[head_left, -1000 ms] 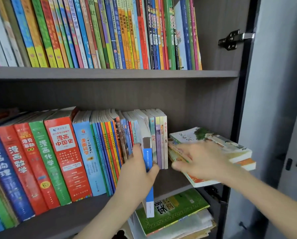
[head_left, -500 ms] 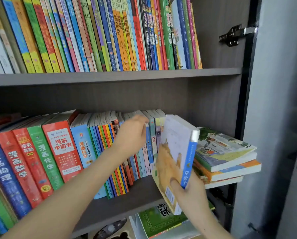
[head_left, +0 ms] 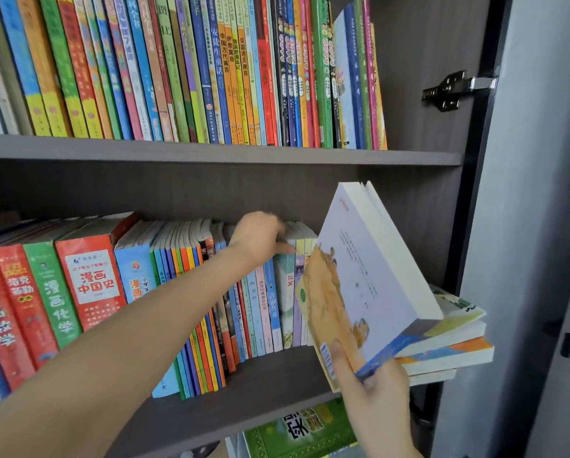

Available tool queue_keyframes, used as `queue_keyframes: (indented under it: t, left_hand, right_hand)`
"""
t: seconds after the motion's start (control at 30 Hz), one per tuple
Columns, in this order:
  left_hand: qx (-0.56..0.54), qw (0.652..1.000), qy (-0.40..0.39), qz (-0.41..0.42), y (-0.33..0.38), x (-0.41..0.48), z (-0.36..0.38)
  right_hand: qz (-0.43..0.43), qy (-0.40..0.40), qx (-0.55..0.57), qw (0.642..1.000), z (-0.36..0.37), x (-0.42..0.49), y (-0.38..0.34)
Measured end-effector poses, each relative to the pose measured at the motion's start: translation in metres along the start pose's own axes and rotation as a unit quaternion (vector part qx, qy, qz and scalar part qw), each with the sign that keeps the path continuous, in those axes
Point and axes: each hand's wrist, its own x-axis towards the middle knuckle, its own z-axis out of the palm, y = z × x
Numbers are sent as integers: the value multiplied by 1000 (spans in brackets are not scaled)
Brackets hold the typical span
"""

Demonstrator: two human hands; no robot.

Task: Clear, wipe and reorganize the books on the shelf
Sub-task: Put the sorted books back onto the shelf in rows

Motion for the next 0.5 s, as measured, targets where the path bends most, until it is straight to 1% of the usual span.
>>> queue_keyframes:
  t: [0.13, 0.2, 0.27, 0.33, 0.4, 0.5]
  left_hand:
    - [-26, 998, -48, 18, -8, 4, -4]
    - [-59, 994, -86, 7, -7, 5, -11]
    - [-68, 990, -120, 1, -2, 6, -16]
    - [-94, 988, -119, -14, 3, 7, -17]
    - [-130, 985, -104, -35, 0, 7, -17]
    - [-186, 975, -104, -59, -7, 5, -13]
  right_hand:
    - [-27, -5, 39, 999, 10, 9, 0]
    - [-38, -8, 35, 999, 17, 14, 4]
    - [-39, -14, 22, 999, 26, 15, 7]
    - [-47, -6, 16, 999, 36, 17, 8]
    - [-46, -1, 35, 998, 43, 15, 8]
    - [-20, 18, 55, 998, 46, 7, 0]
